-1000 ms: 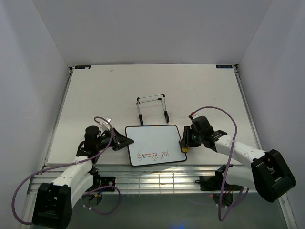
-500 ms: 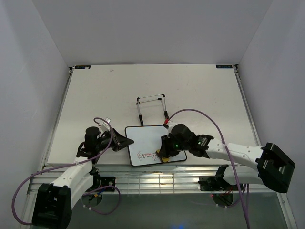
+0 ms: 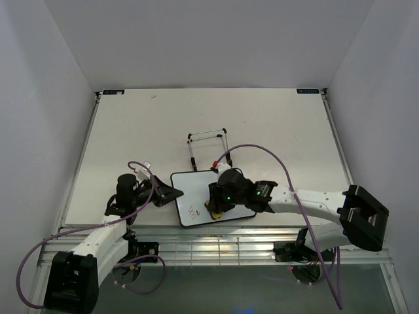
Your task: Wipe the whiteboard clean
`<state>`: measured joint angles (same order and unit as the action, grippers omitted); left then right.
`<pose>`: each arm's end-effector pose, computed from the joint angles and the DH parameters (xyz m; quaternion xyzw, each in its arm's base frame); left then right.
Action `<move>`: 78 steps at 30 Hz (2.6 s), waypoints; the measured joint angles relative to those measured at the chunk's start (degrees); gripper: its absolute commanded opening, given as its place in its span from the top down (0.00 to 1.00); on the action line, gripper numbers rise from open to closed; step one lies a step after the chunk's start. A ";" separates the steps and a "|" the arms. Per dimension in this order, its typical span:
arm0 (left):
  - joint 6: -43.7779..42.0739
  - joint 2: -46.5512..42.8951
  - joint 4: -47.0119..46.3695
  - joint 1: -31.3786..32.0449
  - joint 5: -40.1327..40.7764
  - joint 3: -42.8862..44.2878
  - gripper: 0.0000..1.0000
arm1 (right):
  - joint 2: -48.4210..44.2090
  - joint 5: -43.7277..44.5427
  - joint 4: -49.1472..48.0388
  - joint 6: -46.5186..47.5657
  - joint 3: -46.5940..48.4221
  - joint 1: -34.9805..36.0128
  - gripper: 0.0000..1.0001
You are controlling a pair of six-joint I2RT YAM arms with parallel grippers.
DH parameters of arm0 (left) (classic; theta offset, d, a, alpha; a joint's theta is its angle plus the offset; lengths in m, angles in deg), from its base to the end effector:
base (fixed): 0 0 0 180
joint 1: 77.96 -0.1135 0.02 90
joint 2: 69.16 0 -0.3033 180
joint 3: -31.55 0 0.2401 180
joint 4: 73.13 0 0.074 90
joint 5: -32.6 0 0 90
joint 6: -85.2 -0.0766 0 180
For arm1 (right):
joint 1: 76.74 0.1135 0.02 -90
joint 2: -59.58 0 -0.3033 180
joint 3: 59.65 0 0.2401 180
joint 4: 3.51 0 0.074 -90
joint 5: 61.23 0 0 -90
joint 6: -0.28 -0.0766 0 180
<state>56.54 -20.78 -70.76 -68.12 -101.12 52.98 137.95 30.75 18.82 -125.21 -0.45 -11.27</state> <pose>0.1342 -0.0770 0.1681 -0.1786 0.8032 -0.5342 0.1942 0.1263 0.2704 0.2320 -0.2289 0.8824 0.3068 0.2735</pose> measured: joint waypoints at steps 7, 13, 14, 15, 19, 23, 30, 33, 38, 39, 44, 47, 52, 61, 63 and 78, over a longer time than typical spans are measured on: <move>0.22 0.20 0.02 0.02 -0.04 0.00 1.00 | -9.18 4.50 2.67 0.52 -11.80 -12.31 0.83; 0.22 0.26 -0.02 0.02 -0.20 0.00 1.00 | -10.84 5.97 5.42 1.79 -13.40 -15.85 0.84; 0.22 0.26 -0.02 0.02 -0.22 0.00 1.00 | -10.69 6.12 5.60 1.88 -13.18 -15.39 0.84; 0.20 0.26 -0.02 0.02 -0.24 0.00 1.00 | -10.38 6.47 5.84 2.01 -12.74 -14.71 0.84; 0.24 0.24 -0.02 0.07 -0.20 0.00 1.00 | -6.82 7.56 5.81 0.96 -8.04 -7.74 0.84; 0.42 0.09 0.07 0.33 0.00 0.00 1.00 | -1.62 8.52 5.33 -1.51 -0.85 1.44 0.85; 0.39 -0.68 0.57 0.68 0.74 -0.09 1.00 | 9.70 11.63 5.55 -4.42 13.70 10.80 0.85; 0.44 -0.94 0.74 0.79 1.07 -0.31 1.00 | 12.66 11.82 5.79 -4.44 17.44 11.65 0.85; 0.79 -1.01 0.94 0.79 1.38 -0.61 1.00 | 15.69 11.91 7.85 -3.54 21.70 11.89 0.86; 0.79 -1.01 0.94 0.79 1.40 -0.61 1.00 | 15.80 12.04 8.24 -3.39 21.97 11.89 0.86; 0.98 -1.03 0.92 1.18 1.57 -0.61 1.00 | 14.29 12.17 6.49 -3.52 19.32 10.93 0.86; 1.09 -1.16 0.94 1.38 1.66 -0.63 1.00 | 11.28 13.11 4.94 -4.02 14.36 8.87 0.86; 1.51 -1.40 0.94 1.42 1.75 -0.85 1.00 | 8.17 15.85 6.67 -4.50 9.27 3.56 0.87; 1.70 -2.25 1.40 1.70 1.33 -0.92 1.00 | 8.00 17.59 8.44 -2.95 10.71 7.74 0.87; 1.68 -2.47 1.53 1.70 1.31 -0.94 1.00 | 8.02 17.55 7.45 -3.19 11.26 10.62 0.87; 1.73 -3.34 1.05 1.88 2.62 -1.55 1.00 | 10.60 20.55 0.33 -5.90 12.50 15.67 0.89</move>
<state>58.27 -24.12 -69.71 -66.24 -98.50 51.43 148.55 51.30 19.15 -131.11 12.06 4.40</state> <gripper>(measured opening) 0.106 0.416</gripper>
